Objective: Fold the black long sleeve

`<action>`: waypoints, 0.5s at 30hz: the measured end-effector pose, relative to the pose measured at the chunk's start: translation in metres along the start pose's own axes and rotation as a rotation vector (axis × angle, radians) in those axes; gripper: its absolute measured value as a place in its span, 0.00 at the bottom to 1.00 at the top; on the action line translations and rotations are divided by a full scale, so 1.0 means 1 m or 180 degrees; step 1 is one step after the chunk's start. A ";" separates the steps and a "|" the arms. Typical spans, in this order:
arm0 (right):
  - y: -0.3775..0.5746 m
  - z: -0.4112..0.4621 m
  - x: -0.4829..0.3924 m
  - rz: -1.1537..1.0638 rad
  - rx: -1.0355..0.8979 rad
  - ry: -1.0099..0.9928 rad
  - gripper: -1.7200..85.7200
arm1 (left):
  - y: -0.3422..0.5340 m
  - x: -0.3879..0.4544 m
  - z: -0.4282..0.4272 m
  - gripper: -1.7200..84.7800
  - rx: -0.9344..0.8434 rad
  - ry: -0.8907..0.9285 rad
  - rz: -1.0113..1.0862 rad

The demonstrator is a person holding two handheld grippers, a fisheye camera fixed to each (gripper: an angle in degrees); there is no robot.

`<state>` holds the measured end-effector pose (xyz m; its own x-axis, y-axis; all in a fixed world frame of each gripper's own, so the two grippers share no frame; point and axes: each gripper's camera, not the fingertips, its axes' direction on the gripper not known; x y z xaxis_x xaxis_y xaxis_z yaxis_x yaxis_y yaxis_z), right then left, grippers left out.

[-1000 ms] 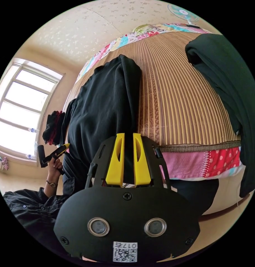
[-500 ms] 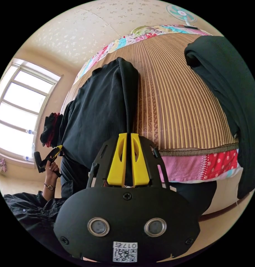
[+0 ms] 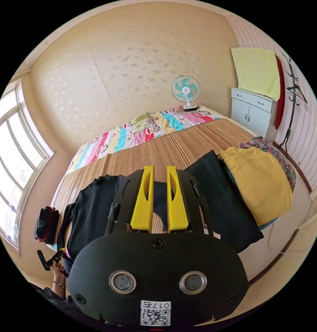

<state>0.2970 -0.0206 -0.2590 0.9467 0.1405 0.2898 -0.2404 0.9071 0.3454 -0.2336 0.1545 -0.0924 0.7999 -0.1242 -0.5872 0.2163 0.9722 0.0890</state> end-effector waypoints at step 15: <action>0.200 0.184 -0.179 -0.1480 -0.2166 -0.0341 0.11 | -0.054 0.015 0.071 0.08 -0.1044 -0.0293 0.0596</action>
<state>0.0402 0.0632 -0.0777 0.8836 -0.3153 0.3461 0.3851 0.9099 -0.1543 -0.1937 0.0862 -0.0493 0.8587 0.0588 -0.5091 -0.1168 0.9897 -0.0828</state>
